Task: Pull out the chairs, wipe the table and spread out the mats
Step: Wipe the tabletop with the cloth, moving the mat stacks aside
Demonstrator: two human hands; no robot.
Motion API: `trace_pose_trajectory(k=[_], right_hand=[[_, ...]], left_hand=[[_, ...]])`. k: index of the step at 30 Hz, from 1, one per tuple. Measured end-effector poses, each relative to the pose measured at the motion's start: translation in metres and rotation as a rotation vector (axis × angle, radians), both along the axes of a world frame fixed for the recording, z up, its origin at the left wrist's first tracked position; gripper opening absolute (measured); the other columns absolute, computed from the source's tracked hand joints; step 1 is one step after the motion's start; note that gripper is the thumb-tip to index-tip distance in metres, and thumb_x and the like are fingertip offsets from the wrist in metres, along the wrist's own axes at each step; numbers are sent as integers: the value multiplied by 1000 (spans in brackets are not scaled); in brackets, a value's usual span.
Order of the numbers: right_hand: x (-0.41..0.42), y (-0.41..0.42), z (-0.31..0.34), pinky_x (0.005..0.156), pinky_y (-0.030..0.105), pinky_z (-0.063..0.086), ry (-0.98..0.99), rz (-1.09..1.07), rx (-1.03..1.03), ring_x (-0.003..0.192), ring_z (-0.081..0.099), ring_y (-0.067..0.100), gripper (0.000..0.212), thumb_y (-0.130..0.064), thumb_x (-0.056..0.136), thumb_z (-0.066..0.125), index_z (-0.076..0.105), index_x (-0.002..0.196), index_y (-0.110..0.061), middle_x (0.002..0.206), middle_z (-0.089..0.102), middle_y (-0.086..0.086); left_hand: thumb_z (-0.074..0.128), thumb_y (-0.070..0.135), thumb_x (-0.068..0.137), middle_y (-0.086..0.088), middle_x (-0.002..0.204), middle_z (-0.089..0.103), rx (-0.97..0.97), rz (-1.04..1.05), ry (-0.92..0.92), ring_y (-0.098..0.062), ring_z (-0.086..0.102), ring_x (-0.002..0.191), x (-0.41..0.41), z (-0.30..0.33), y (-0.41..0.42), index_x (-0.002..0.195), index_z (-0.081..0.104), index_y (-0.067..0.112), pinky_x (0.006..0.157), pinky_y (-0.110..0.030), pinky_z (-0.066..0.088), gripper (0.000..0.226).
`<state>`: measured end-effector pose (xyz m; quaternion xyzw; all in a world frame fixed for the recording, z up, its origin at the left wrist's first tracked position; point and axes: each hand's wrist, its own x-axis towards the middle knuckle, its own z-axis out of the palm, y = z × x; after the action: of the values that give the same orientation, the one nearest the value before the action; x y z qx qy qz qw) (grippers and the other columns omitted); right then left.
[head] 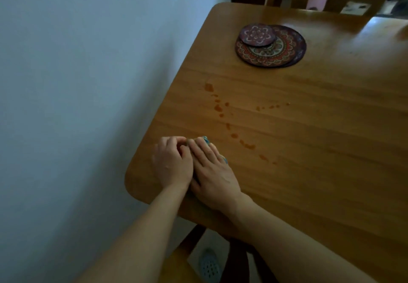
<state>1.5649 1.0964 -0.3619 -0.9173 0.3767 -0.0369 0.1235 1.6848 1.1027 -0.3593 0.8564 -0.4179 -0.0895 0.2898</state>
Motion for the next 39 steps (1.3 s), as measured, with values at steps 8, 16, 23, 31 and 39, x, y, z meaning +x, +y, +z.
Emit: trace_pose_trajectory(k=[8,16,23,31,39], right_hand=[[-204,7,-2,120,45,14,49,-552,23,150,8,23,70,-60,96,21,30,151,-18,161,18,6],[-146,-72,3,122,42,3,10,-1171,39,150,7,30,68,-43,98,15,28,151,-4,162,15,15],[-36,4,1,122,44,12,5,-47,25,151,4,18,57,-45,99,35,30,151,-23,161,19,0],[-198,-79,-1,121,44,13,16,-705,25,149,12,24,61,-41,95,28,37,150,-16,160,24,8],[-55,-56,-2,122,47,9,63,-678,-27,150,5,30,64,-41,99,34,22,153,-10,162,12,14]], left_hand=[[39,36,99,-3,157,31,184,-128,-150,-20,20,147,0,-12,-31,143,41,18,122,-41,10,47],[33,35,100,-3,160,26,208,-134,-210,-18,12,150,0,-18,-32,145,37,17,123,-43,4,48],[18,48,97,1,158,32,112,-116,-125,-14,17,149,-1,-14,-34,141,46,19,122,-40,4,60],[41,43,96,-2,160,25,208,-132,-179,-17,12,150,-2,-13,-31,144,38,19,123,-41,2,54],[35,46,92,-2,159,27,196,-134,-190,-17,14,150,-2,-14,-33,143,39,18,123,-42,4,58]])
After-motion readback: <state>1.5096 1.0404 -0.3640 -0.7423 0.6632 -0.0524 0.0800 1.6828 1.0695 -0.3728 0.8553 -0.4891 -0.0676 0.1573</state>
